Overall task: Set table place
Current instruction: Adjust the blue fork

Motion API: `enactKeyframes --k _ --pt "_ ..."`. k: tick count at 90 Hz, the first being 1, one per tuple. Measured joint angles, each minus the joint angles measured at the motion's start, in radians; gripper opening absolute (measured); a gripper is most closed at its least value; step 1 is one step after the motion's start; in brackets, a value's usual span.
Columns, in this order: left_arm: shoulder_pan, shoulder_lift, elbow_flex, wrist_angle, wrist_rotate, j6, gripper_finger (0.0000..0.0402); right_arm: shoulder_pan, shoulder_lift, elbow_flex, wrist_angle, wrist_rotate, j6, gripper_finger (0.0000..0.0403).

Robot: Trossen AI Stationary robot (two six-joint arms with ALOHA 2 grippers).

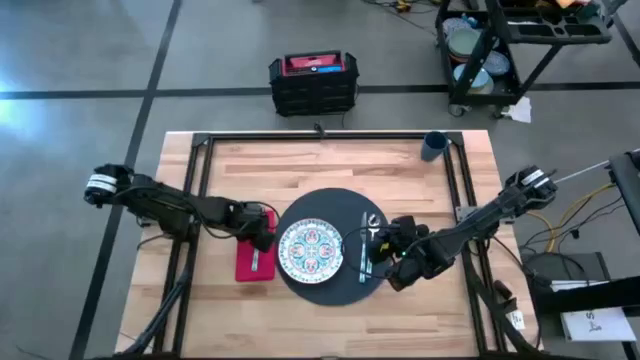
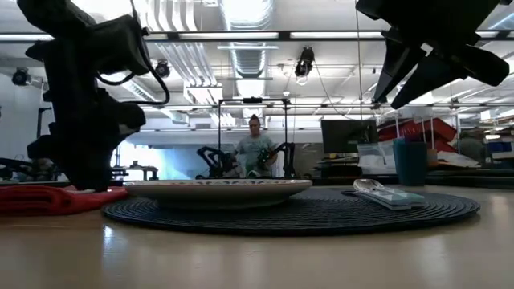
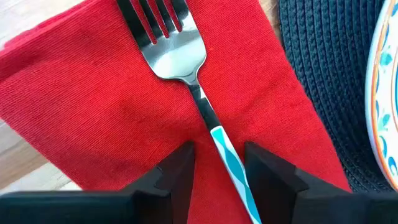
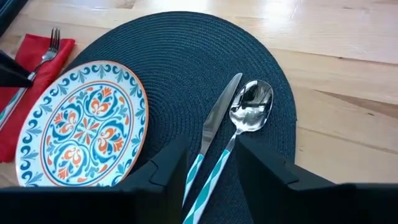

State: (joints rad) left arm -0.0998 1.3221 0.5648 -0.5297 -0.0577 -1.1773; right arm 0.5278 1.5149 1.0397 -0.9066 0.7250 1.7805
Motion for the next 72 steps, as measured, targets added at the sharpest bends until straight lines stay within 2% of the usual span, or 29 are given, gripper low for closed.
enactKeyframes --k 17,44,72 --pt "0.0 0.008 0.0 0.034 0.004 0.008 0.0112 0.0 0.0 0.0 0.0 -0.001 0.0 0.0123" --pt "0.0 -0.01 -0.003 0.041 0.014 0.014 0.0009 0.0 0.0 -0.004 -0.001 -0.002 0.0 0.0091" --pt "0.0 -0.031 -0.005 0.041 0.013 0.024 0.0 0.0 0.0 -0.013 -0.001 -0.022 0.0 0.0063"
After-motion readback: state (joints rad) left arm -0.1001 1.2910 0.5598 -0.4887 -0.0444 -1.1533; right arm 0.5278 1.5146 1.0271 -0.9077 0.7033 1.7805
